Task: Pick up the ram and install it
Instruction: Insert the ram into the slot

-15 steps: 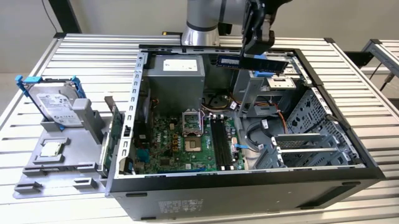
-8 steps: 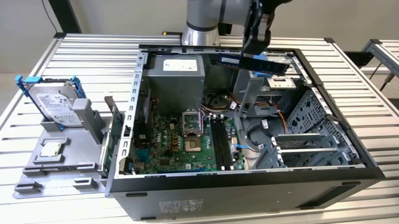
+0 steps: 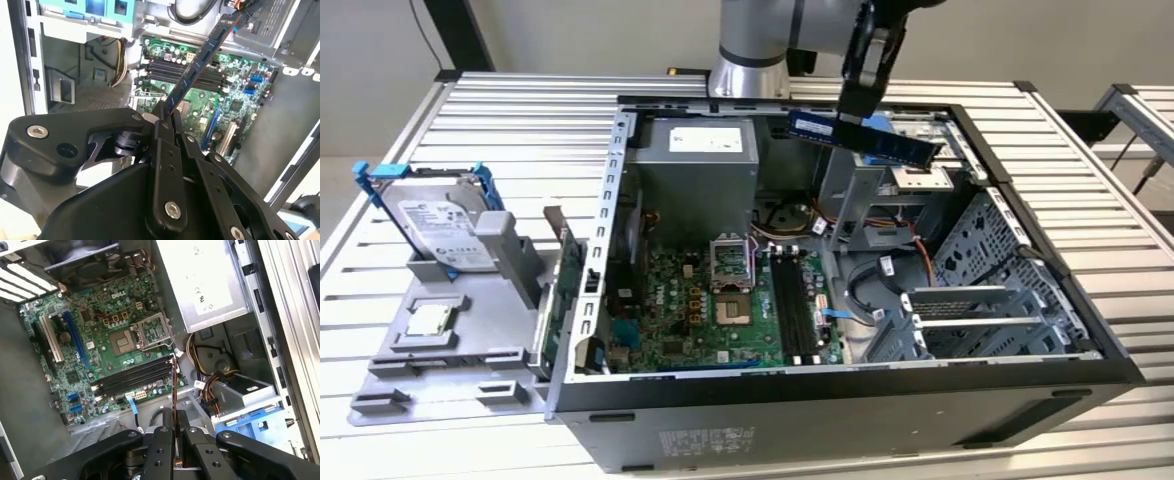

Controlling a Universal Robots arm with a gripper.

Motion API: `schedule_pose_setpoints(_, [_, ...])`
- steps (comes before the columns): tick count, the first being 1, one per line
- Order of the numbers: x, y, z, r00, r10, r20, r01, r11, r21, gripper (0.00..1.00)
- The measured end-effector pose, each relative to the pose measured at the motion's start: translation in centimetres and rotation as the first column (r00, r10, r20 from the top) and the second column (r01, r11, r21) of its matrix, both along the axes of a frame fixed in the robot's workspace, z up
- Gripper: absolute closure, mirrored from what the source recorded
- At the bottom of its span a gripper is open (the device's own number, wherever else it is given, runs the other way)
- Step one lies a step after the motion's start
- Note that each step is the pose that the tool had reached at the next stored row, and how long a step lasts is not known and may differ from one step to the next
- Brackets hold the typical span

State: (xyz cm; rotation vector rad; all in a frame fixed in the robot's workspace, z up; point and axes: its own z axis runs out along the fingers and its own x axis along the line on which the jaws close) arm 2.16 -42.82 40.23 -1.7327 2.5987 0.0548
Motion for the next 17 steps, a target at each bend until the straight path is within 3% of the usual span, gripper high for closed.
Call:
schedule_pose_setpoints(5, [0.00, 0.00, 0.00, 0.9968, -0.080, 0.0000, 0.080, 0.9968, 0.0000, 1.00])
schedule_pose_setpoints(9, [0.00, 0.00, 0.00, 0.9896, -0.144, 0.0000, 0.144, 0.9896, 0.0001, 1.00])
schedule_pose_setpoints(13, [0.00, 0.00, 0.00, 0.9781, -0.208, 0.0000, 0.208, 0.9781, 0.0001, 1.00])
schedule_pose_setpoints(17, [0.00, 0.00, 0.00, 0.9622, -0.272, 0.0000, 0.272, 0.9622, 0.0000, 1.00])
